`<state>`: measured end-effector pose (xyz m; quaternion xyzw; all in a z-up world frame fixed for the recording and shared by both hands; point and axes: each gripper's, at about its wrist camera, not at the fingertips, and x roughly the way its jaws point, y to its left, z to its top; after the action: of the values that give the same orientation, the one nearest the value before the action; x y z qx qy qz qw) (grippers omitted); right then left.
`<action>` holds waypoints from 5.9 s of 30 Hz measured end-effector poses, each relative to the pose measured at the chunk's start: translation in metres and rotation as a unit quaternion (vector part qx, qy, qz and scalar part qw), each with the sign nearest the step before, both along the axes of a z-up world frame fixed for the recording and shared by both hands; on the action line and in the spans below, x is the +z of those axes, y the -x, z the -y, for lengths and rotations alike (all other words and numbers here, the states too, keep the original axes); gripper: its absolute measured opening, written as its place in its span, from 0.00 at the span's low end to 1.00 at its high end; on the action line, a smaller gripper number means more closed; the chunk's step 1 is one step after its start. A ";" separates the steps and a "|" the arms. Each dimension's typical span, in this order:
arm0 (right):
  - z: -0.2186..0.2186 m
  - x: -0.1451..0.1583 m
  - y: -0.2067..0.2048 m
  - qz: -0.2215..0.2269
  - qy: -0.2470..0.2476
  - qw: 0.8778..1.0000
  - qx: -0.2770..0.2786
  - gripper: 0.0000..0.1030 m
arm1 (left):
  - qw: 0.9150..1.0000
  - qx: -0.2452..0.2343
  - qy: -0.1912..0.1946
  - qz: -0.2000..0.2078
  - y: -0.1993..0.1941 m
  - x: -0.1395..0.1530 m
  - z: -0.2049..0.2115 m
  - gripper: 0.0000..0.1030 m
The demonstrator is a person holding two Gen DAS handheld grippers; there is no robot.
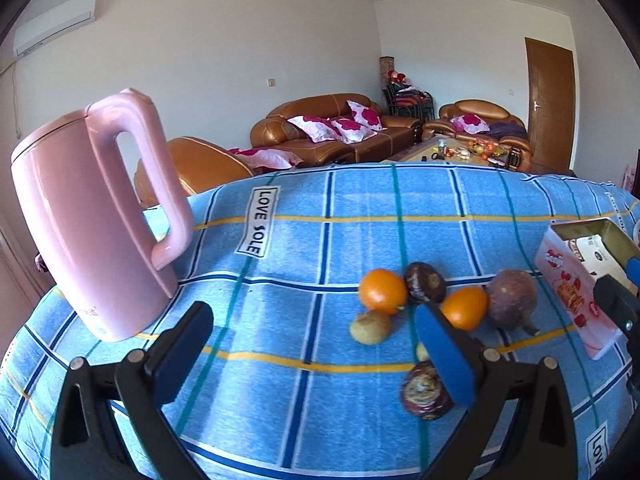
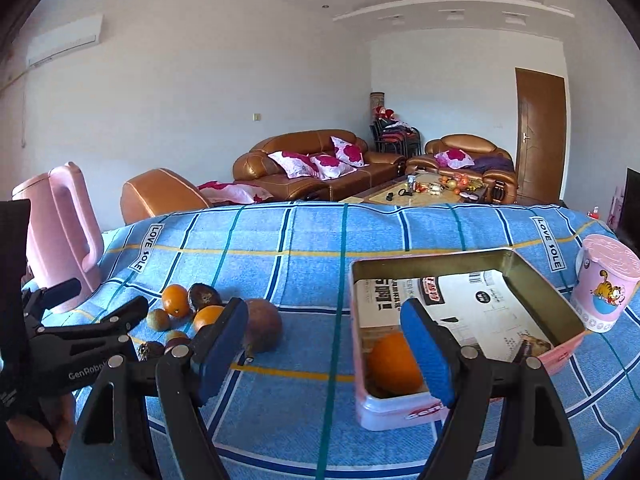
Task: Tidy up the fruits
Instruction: 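Grasp another sliced brown cylinder with the right tool while the left tool grasps a dark brown fruit, then carry the dark fruit into the pink tin with the left tool while the right tool places the cylinder there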
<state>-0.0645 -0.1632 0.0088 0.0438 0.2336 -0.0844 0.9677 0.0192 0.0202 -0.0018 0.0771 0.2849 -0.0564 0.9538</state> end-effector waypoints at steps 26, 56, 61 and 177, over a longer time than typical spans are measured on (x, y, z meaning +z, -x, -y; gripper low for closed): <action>-0.062 -0.051 -0.065 -0.187 -0.100 0.963 0.167 0.43 | 0.996 0.060 0.045 -0.050 -0.021 -0.002 -0.051 1.00; -0.001 -0.026 -0.028 -0.103 -0.123 0.980 0.119 0.36 | 0.966 -0.185 0.030 -0.179 -0.017 -0.038 0.030 0.67; -0.005 -0.023 -0.026 -0.097 -0.115 0.981 0.122 0.36 | 0.968 -0.175 0.044 -0.175 -0.016 -0.036 0.022 0.37; 0.176 -0.010 0.004 -0.065 0.002 0.995 -0.072 0.36 | 0.983 -0.175 0.000 -0.053 0.038 -0.008 0.262 0.37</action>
<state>-0.0682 -0.3395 -0.0007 0.0525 0.2920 -0.1568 0.9420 -0.0183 -0.2422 -0.0094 0.1227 0.3168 -0.2266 0.9128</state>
